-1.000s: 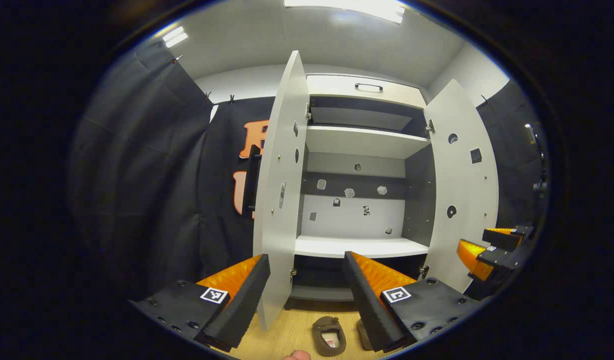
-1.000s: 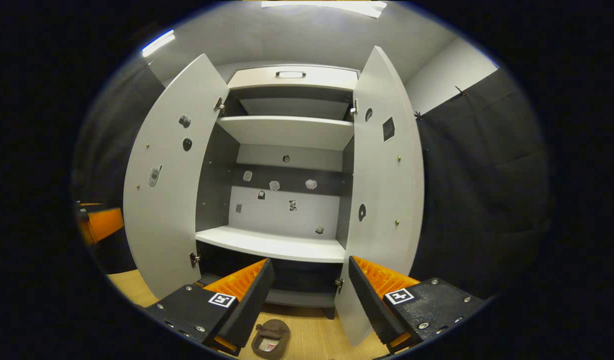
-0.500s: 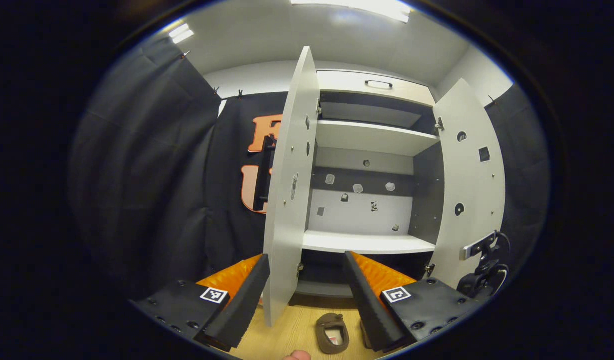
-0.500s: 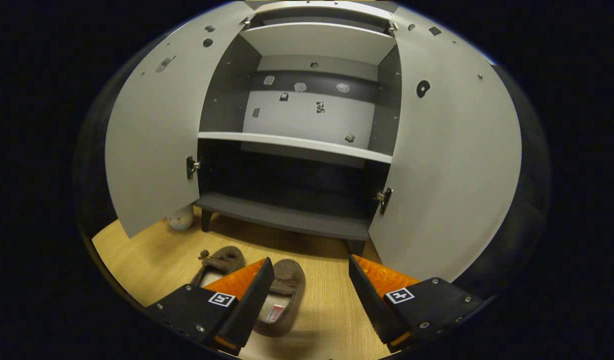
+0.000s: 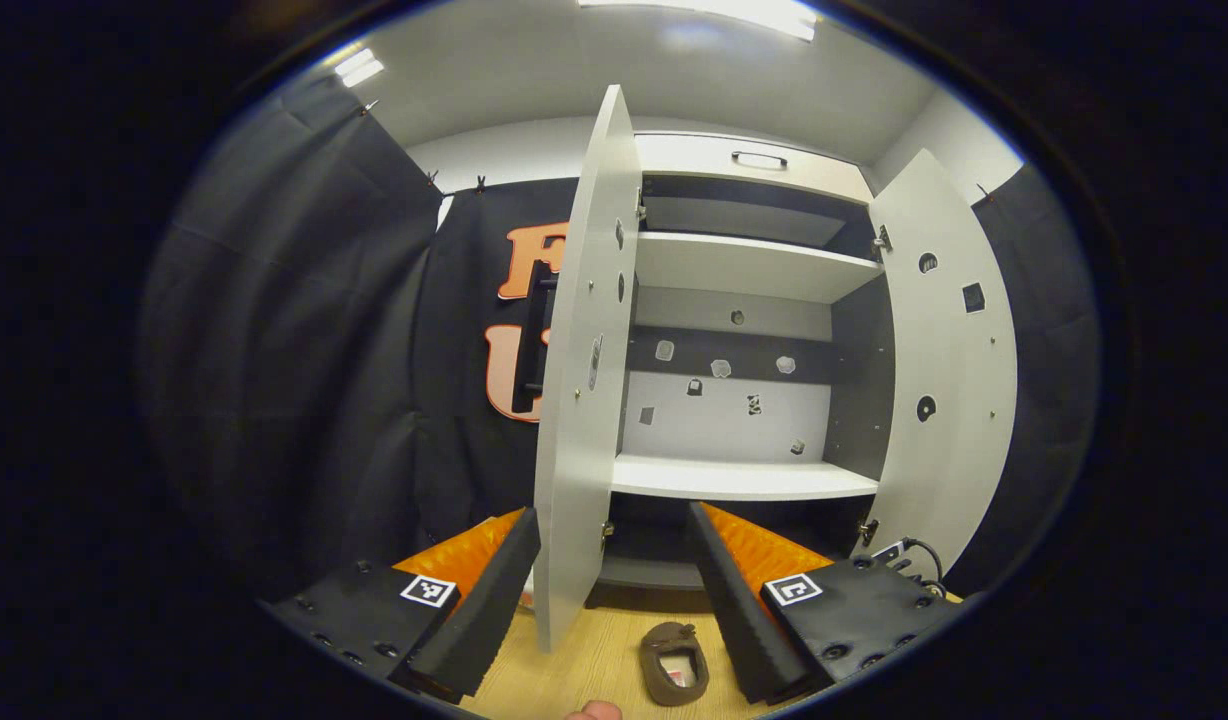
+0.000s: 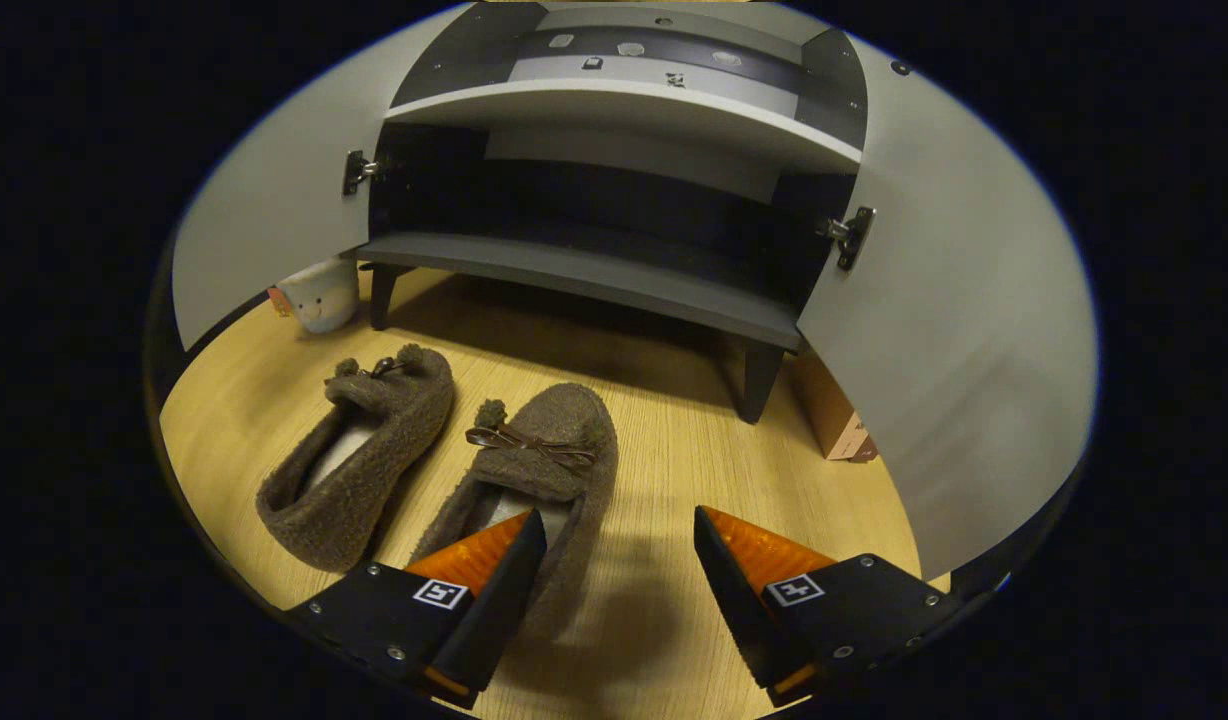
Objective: Grab one shoe with the right hand and put it into the shoe cabinet, grab the other shoe with the left hand and put it into the shoe cabinet; then close the right door with the right hand and the left door with the left hand.
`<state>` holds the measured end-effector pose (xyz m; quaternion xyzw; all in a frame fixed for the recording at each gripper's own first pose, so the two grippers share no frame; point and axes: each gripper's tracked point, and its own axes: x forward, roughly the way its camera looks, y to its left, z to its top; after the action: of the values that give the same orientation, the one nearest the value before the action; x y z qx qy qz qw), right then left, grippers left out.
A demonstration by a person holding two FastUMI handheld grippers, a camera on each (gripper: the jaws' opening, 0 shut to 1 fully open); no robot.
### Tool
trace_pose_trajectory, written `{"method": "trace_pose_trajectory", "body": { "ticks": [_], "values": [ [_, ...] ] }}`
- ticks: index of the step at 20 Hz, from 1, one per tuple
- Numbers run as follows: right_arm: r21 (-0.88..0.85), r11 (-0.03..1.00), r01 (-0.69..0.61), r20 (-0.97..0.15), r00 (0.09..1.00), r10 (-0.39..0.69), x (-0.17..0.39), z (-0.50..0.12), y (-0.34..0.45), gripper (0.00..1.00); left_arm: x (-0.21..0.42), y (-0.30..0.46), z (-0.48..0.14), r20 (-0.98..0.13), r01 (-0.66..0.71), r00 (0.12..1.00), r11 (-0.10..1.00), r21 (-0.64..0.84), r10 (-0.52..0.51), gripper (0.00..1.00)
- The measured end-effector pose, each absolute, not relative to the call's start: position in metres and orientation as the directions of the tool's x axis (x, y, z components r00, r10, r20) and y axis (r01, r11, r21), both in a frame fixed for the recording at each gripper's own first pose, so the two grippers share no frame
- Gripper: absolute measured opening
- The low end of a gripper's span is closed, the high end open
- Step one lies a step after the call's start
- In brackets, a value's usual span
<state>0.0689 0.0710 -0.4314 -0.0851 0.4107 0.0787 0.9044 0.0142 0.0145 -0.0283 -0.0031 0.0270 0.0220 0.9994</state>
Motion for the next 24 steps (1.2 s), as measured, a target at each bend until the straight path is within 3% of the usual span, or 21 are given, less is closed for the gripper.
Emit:
{"method": "trace_pose_trajectory", "body": {
  "ticks": [5,7,11,12,13,14,15,18,24],
  "values": [
    [0.002,0.975,-0.223,-0.771,0.620,0.143,0.086,-0.456,0.090,0.87,0.016,0.020,-0.032,-0.066,-0.054,0.996,0.998,-0.036,0.052,0.96],
    [-0.023,0.980,-0.199,-0.764,0.636,0.111,0.103,-0.466,0.085,0.83,0.015,0.022,-0.035,-0.075,-0.058,0.996,0.998,-0.035,0.055,0.96],
    [0.054,0.987,-0.154,-0.790,0.598,0.137,0.107,-0.480,0.088,0.62,0.015,0.026,-0.034,-0.076,-0.073,0.995,0.997,-0.020,0.071,0.96],
    [0.070,0.985,-0.157,-0.787,0.598,0.151,0.106,-0.481,0.090,0.47,0.014,0.028,-0.034,-0.071,-0.077,0.995,0.997,-0.018,0.076,0.96],
    [0.073,0.984,-0.161,-0.782,0.603,0.157,0.106,-0.480,0.094,0.46,0.014,0.028,-0.034,-0.072,-0.079,0.994,0.997,-0.017,0.077,0.96],
    [0.066,0.985,-0.162,-0.778,0.609,0.153,0.106,-0.479,0.094,0.34,0.014,0.028,-0.035,-0.076,-0.077,0.994,0.997,-0.018,0.076,0.96],
    [0.044,0.987,-0.156,-0.774,0.619,0.132,0.107,-0.476,0.092,0.31,0.013,0.027,-0.036,-0.078,-0.075,0.994,0.997,-0.018,0.074,0.96],
    [0.016,0.990,-0.138,-0.772,0.628,0.099,0.108,-0.477,0.090,0.05,0.017,0.025,-0.035,-0.077,-0.069,0.995,0.997,-0.026,0.067,0.96],
    [0.082,0.990,-0.112,-0.706,0.695,0.137,0.109,-0.429,0.085,0.01,0.018,0.011,-0.037,-0.079,-0.036,0.996,0.999,-0.027,0.034,0.96]
  ]
}}
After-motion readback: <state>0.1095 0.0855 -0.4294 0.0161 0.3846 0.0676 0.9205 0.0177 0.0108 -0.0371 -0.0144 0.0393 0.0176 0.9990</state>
